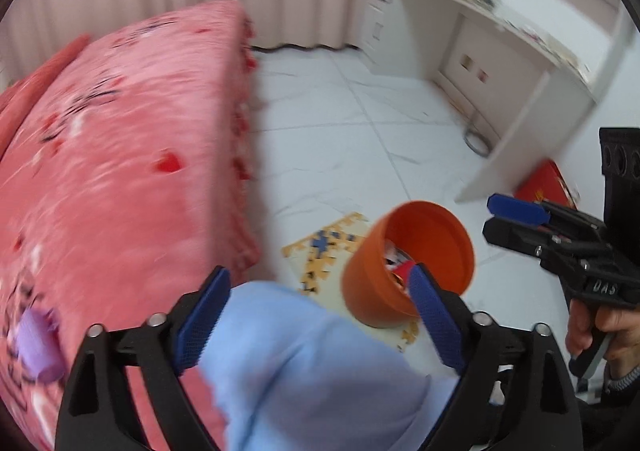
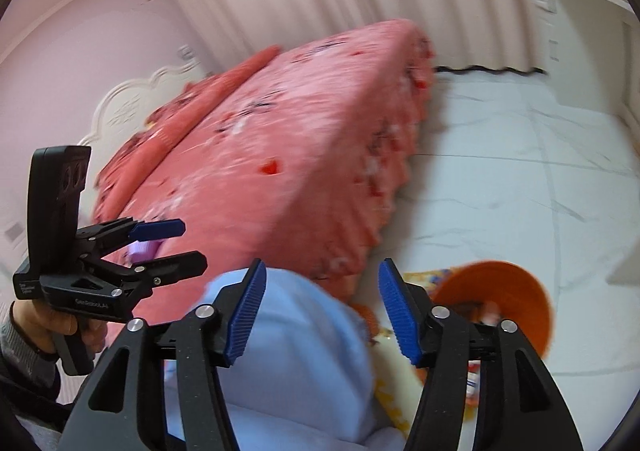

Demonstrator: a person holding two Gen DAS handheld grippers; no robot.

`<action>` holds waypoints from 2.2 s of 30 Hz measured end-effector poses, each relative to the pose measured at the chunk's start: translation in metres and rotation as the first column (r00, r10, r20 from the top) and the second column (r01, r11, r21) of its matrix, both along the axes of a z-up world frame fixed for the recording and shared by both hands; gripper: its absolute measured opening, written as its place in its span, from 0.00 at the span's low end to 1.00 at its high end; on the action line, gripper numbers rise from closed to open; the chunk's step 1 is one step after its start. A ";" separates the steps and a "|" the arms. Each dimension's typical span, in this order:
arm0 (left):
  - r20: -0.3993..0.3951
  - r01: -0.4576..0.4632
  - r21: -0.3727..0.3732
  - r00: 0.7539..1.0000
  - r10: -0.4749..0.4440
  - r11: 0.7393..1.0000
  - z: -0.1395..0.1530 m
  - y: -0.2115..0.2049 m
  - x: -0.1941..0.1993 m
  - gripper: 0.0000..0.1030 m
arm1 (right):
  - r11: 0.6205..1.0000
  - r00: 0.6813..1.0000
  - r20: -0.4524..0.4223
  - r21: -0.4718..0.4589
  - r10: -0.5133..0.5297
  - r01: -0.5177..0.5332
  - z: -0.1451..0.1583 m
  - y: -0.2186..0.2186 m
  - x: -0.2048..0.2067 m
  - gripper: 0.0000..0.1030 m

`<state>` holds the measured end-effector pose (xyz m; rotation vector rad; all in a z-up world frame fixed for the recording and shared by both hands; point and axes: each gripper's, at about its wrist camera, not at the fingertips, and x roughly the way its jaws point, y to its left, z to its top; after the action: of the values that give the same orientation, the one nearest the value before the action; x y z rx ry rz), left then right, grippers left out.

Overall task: Collect trash
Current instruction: 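Move both open tools back over the bed toward the purple cup, then grasp the purple cup with the right tool while the left grasps the pink clip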

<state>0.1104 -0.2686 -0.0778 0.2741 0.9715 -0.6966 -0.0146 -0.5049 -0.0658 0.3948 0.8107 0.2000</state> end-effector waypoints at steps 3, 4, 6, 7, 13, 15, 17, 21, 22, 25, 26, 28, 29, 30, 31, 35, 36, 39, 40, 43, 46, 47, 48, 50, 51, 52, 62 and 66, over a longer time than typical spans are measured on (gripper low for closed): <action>0.014 -0.084 -0.018 0.996 0.084 0.996 0.008 0.041 -0.002 0.91 | 0.993 0.993 0.006 -0.001 0.115 -0.115 0.007 0.045 0.020 0.59; 0.017 -0.118 -0.018 0.993 0.118 0.993 0.010 0.056 -0.005 0.91 | 0.987 0.987 0.009 -0.002 0.160 -0.160 0.009 0.063 0.028 0.59; 0.025 -0.172 -0.017 0.985 0.173 0.985 0.013 0.083 -0.008 0.91 | 0.973 0.973 0.012 -0.006 0.231 -0.231 0.012 0.094 0.040 0.62; 0.030 -0.207 -0.012 0.978 0.207 0.978 0.014 0.101 -0.009 0.91 | 0.966 0.966 0.014 -0.006 0.257 -0.257 0.014 0.108 0.044 0.63; 0.039 -0.379 0.004 0.925 0.378 0.926 0.019 0.187 -0.017 0.91 | 0.890 0.890 0.014 0.002 0.456 -0.456 0.017 0.213 0.082 0.65; 0.033 -0.422 0.008 0.906 0.422 0.907 0.018 0.210 -0.020 0.91 | 0.869 0.869 0.006 0.008 0.495 -0.495 0.014 0.239 0.089 0.69; 0.032 -0.461 0.014 0.887 0.461 0.887 0.017 0.233 -0.020 0.91 | 0.849 0.850 -0.002 0.018 0.527 -0.527 0.010 0.269 0.100 0.71; 0.022 -0.502 0.010 0.865 0.502 0.865 0.013 0.275 -0.017 0.91 | 0.829 0.829 -0.032 0.040 0.559 -0.558 0.002 0.308 0.120 0.74; 0.015 -0.510 0.008 0.860 0.510 0.860 0.010 0.286 -0.015 0.91 | 0.827 0.827 -0.037 0.038 0.562 -0.560 -0.001 0.317 0.125 0.74; -0.002 -0.518 0.011 0.855 0.518 0.855 0.002 0.306 -0.007 0.91 | 0.819 0.817 -0.054 0.034 0.574 -0.573 -0.008 0.341 0.140 0.74; -0.006 -0.517 0.011 0.856 0.517 0.856 0.000 0.313 -0.005 0.91 | 0.818 0.816 -0.060 0.031 0.575 -0.574 -0.011 0.350 0.145 0.74; -0.020 -0.514 0.017 0.858 0.514 0.858 -0.007 0.322 0.003 0.91 | 0.821 0.818 -0.075 0.026 0.570 -0.570 -0.018 0.360 0.154 0.74; -0.024 -0.511 0.020 0.859 0.512 0.859 -0.010 0.327 0.007 0.91 | 0.822 0.818 -0.088 0.027 0.568 -0.568 -0.021 0.365 0.159 0.74; -0.028 -0.507 0.023 0.861 0.508 0.861 -0.013 0.331 0.011 0.91 | 0.826 0.820 -0.099 0.028 0.563 -0.563 -0.025 0.369 0.164 0.74; -0.034 -0.501 0.024 0.864 0.502 0.865 -0.016 0.334 0.017 0.91 | 0.827 0.821 -0.105 0.029 0.560 -0.561 -0.028 0.372 0.168 0.74; -0.043 -0.487 0.017 0.872 0.487 0.873 -0.026 0.345 0.032 0.91 | 0.837 0.827 -0.145 0.015 0.543 -0.547 -0.044 0.386 0.185 0.74; -0.047 -0.485 0.013 0.873 0.485 0.874 -0.029 0.347 0.036 0.91 | 0.840 0.829 -0.157 0.014 0.538 -0.542 -0.048 0.390 0.190 0.74; -0.060 -0.483 0.009 0.874 0.483 0.875 -0.036 0.353 0.045 0.91 | 0.843 0.827 -0.185 0.015 0.531 -0.538 -0.059 0.401 0.201 0.75; -0.063 -0.481 0.008 0.875 0.481 0.877 -0.039 0.355 0.048 0.91 | 0.842 0.825 -0.192 0.019 0.532 -0.539 -0.062 0.404 0.203 0.77; -0.069 -0.490 0.008 0.869 0.489 0.872 -0.043 0.361 0.057 0.91 | 0.843 0.822 -0.213 0.010 0.528 -0.538 -0.072 0.416 0.212 0.78; -0.074 -0.506 0.003 0.860 0.505 0.862 -0.046 0.366 0.068 0.91 | 0.833 0.810 -0.219 0.020 0.544 -0.553 -0.081 0.422 0.216 0.65; -0.076 -0.510 0.005 0.858 0.508 0.860 -0.047 0.366 0.073 0.91 | 0.829 0.808 -0.212 0.023 0.550 -0.559 -0.082 0.423 0.216 0.62; -0.074 -0.513 0.008 0.856 0.512 0.858 -0.048 0.367 0.078 0.91 | 0.827 0.806 -0.206 0.029 0.555 -0.562 -0.083 0.422 0.216 0.62; -0.070 -0.516 0.010 0.854 0.515 0.857 -0.049 0.364 0.089 0.91 | 0.830 0.814 -0.168 0.046 0.556 -0.557 -0.077 0.414 0.217 0.61; -0.068 -0.518 0.013 0.853 0.518 0.855 -0.051 0.361 0.096 0.91 | 0.831 0.819 -0.151 0.038 0.554 -0.555 -0.072 0.410 0.217 0.61; -0.067 -0.522 0.018 0.850 0.522 0.853 -0.054 0.359 0.103 0.91 | 0.834 0.825 -0.136 0.028 0.549 -0.550 -0.068 0.405 0.217 0.61; -0.050 -0.539 0.075 0.838 0.543 0.839 -0.082 0.345 0.157 0.91 | 0.858 0.854 -0.082 0.036 0.514 -0.513 -0.047 0.362 0.224 0.61; -0.079 -0.517 0.056 0.850 0.520 0.854 -0.092 0.350 0.166 0.68 | 0.862 0.859 -0.079 0.050 0.506 -0.504 -0.047 0.355 0.225 0.61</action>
<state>0.2765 0.0813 -0.1693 -0.0017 1.0861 -0.1944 0.2104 -0.1500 -0.1128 0.2089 0.9925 0.6915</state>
